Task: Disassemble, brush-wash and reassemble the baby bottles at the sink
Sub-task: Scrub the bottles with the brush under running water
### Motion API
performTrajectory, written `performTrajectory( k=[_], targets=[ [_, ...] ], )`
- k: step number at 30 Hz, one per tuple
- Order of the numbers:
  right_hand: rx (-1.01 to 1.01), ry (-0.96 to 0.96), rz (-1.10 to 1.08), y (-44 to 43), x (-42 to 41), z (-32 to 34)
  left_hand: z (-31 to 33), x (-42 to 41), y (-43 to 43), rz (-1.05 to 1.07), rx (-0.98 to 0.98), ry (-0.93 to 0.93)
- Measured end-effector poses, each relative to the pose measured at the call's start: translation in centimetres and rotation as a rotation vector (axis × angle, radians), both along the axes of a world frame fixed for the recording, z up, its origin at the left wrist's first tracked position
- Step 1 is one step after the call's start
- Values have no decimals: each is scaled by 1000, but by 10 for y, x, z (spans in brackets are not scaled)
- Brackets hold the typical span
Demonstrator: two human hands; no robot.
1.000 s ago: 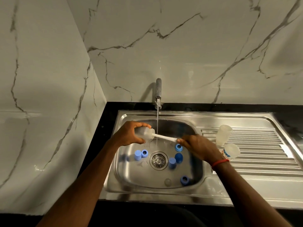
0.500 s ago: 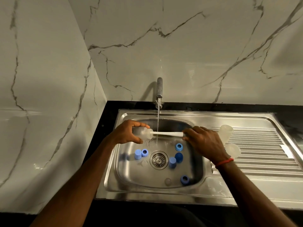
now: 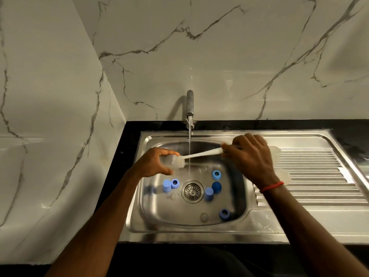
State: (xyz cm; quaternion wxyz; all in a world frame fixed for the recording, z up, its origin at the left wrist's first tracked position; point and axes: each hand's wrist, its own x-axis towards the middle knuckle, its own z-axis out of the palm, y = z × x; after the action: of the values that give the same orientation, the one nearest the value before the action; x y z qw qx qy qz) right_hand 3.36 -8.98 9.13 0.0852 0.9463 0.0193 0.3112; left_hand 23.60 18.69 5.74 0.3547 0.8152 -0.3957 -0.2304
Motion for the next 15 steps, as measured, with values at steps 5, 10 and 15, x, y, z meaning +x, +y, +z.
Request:
performTrajectory(
  k=[5,10,15],
  targets=[
    [324,418,-11,5,-13,-21,16,10,5,-3,1,-61],
    [1261,844,-84,14,-17,-21,23,15,2,-22,-61,-70],
    [570,378,-119,-19,-17,-39,20,7,-4,-50,0,-16]
  ],
)
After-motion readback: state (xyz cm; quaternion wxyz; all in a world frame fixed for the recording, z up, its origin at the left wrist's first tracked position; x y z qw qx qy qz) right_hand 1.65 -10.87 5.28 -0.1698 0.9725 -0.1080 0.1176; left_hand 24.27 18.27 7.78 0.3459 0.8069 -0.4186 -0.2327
